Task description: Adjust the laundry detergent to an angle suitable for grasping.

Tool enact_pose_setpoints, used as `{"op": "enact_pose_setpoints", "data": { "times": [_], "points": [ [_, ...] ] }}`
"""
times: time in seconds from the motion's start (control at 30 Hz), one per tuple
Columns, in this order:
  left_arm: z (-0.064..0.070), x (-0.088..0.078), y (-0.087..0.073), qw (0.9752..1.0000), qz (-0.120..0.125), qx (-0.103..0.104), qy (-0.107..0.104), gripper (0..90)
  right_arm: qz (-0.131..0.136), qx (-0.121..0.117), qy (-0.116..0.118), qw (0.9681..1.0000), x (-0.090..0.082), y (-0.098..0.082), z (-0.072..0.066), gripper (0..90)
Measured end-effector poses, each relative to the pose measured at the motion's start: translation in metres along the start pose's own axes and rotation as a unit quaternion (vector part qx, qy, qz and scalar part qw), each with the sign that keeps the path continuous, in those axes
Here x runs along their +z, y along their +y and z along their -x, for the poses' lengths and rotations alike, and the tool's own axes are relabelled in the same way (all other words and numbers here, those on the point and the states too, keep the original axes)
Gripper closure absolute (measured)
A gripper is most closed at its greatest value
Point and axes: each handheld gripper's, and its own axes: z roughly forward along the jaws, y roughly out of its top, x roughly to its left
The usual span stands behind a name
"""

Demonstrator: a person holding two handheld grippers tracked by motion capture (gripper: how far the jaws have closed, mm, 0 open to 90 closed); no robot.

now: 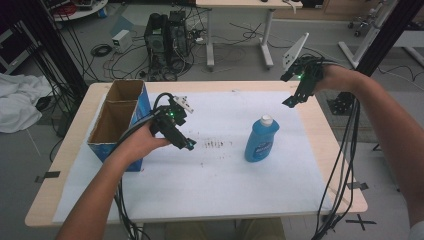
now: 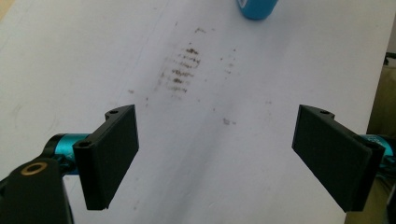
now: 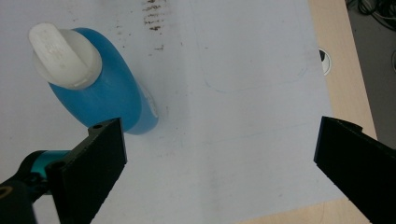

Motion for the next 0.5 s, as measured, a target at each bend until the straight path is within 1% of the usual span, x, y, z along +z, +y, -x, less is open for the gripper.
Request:
{"op": "enact_pose_setpoints", "data": {
  "times": [0.03, 0.07, 0.1, 0.13, 0.17, 0.2, 0.23, 0.27, 0.33, 0.37, 0.4, 0.5],
  "points": [
    [0.001, 0.003, 0.002, 1.0, -0.001, 0.004, -0.001, 14.6, -0.001, 0.001, 0.0, 1.0, 0.0, -0.001, 0.0, 1.4],
    [0.005, 0.007, 0.005, 1.0, 0.007, -0.005, 0.0, 14.6, -0.001, 0.002, -0.001, 1.0, 0.001, -0.002, 0.0, 1.4],
    [0.007, 0.011, 0.007, 0.9999, 0.011, -0.003, -0.001, 14.6, -0.001, 0.004, 0.0, 1.0, 0.001, -0.003, 0.0, 1.4],
    [0.008, 0.014, 0.009, 1.0, 0.008, 0.001, 0.002, 14.6, 0.0, 0.004, 0.0, 1.0, 0.002, -0.003, 0.001, 1.4],
    [0.011, 0.019, 0.012, 0.9999, 0.012, -0.005, 0.002, 14.6, 0.0, 0.005, 0.001, 1.0, 0.002, -0.003, 0.001, 1.4],
    [0.012, 0.023, 0.014, 0.9999, 0.016, -0.001, 0.002, 14.6, 0.0, 0.004, 0.001, 1.0, 0.003, -0.003, 0.001, 1.4],
    [0.015, 0.028, 0.016, 0.9997, 0.022, -0.005, 0.004, 14.6, 0.0, 0.004, 0.002, 1.0, 0.003, -0.003, 0.001, 1.4],
    [0.016, 0.031, 0.018, 0.9997, 0.022, -0.005, 0.005, 14.6, -0.001, 0.004, 0.002, 1.0, 0.003, -0.003, 0.001, 1.4],
    [0.02, 0.039, 0.022, 0.9993, 0.037, -0.007, 0.006, 14.6, 0.002, 0.005, 0.001, 1.0, 0.004, -0.003, 0.002, 1.4],
    [0.021, 0.042, 0.025, 0.9993, 0.038, -0.005, 0.005, 14.6, 0.001, 0.003, 0.002, 1.0, 0.004, -0.002, 0.002, 1.4],
    [0.022, 0.045, 0.027, 0.9989, 0.047, -0.007, 0.005, 14.6, 0.001, 0.005, 0.002, 1.0, 0.004, -0.002, 0.002, 1.4],
    [0.026, 0.054, 0.032, 0.9978, 0.066, 0.002, 0.007, 14.6, 0.001, 0.003, 0.002, 1.0, 0.005, -0.002, 0.003, 1.4]
  ]
}}
